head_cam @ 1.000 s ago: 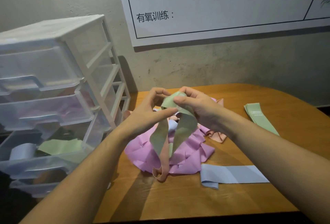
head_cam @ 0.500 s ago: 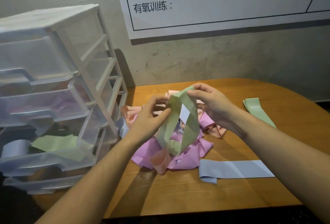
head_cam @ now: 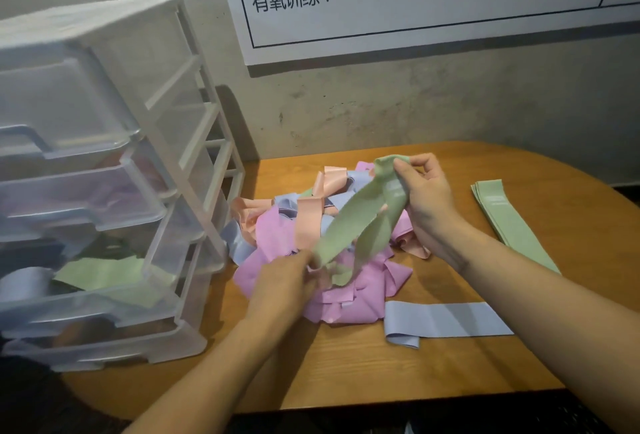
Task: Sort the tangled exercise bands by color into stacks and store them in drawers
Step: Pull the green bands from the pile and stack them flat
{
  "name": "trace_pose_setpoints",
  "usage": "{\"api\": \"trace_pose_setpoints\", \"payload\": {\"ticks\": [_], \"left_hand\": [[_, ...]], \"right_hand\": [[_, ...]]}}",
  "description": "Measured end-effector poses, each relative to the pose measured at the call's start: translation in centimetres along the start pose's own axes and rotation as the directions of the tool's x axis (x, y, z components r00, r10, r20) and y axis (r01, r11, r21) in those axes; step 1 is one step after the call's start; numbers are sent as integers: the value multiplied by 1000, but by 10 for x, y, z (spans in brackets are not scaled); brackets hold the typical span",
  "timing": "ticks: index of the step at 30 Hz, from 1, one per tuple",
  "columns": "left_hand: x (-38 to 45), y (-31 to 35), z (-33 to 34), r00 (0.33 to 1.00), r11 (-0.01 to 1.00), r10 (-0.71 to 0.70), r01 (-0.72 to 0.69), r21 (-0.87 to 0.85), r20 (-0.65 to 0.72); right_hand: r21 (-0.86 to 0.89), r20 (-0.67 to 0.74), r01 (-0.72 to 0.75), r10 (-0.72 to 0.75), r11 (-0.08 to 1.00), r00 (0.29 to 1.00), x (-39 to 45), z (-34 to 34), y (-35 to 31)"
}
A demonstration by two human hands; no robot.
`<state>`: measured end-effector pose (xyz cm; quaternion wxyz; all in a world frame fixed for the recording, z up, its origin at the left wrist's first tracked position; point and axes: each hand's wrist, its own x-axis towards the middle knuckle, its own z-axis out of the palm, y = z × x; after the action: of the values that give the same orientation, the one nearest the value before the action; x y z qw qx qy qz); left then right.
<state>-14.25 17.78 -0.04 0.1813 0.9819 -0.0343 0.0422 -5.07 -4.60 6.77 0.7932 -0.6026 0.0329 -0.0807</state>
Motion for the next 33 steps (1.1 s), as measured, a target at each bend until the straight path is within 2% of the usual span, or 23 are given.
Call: {"api": "trace_pose_setpoints", "payload": {"ticks": [2, 3, 5, 7, 9, 12, 16, 19, 22, 25, 29, 33], "left_hand": [[2, -4, -15, 995, 997, 69, -71, -36, -70], [4, -3, -25, 993, 988, 88, -98, -123, -84], [8, 3, -47, 993, 924, 91, -110, -366, -68], [14, 9, -68, 993, 859, 105, -119, -498, -57], [21, 12, -83, 989, 786, 135, -139, -603, -52], [28, 16, -101, 988, 635, 149, -115, -764, -25], [28, 27, -108, 984, 627, 178, -114, -771, -1], [25, 32, -107, 981, 656, 190, -92, -749, 46], [22, 37, -107, 974, 689, 205, -77, -720, 92], [22, 43, -104, 979, 722, 180, -64, -689, 97], [23, 43, -99, 983, 771, 145, -42, -636, 111], [24, 51, -88, 993, 800, 93, -32, -599, 70]], "right_hand": [[-13, -38, 41, -41, 999, 998, 1, -3, -1], [-62, -30, 76, -78, 995, 997, 0, -4, 1], [-219, 68, 151, -139, 964, 988, -5, -5, 3], [-359, 228, 262, -188, 896, 955, -16, 1, 4], [-409, 384, 314, -151, 857, 911, -25, 7, 9], [-413, 535, 267, -5, 871, 845, -34, 13, 11], [-272, 559, 38, 125, 962, 820, -45, 17, 1], [-213, 525, 13, 103, 977, 845, -49, 20, -2], [-159, 536, -30, 112, 987, 837, -51, 18, -3], [-197, 516, 7, 98, 980, 851, -55, 14, -2], [-218, 378, 101, -11, 971, 926, -62, 8, 1], [-292, 278, 161, -78, 943, 957, -67, -2, 3]]}}
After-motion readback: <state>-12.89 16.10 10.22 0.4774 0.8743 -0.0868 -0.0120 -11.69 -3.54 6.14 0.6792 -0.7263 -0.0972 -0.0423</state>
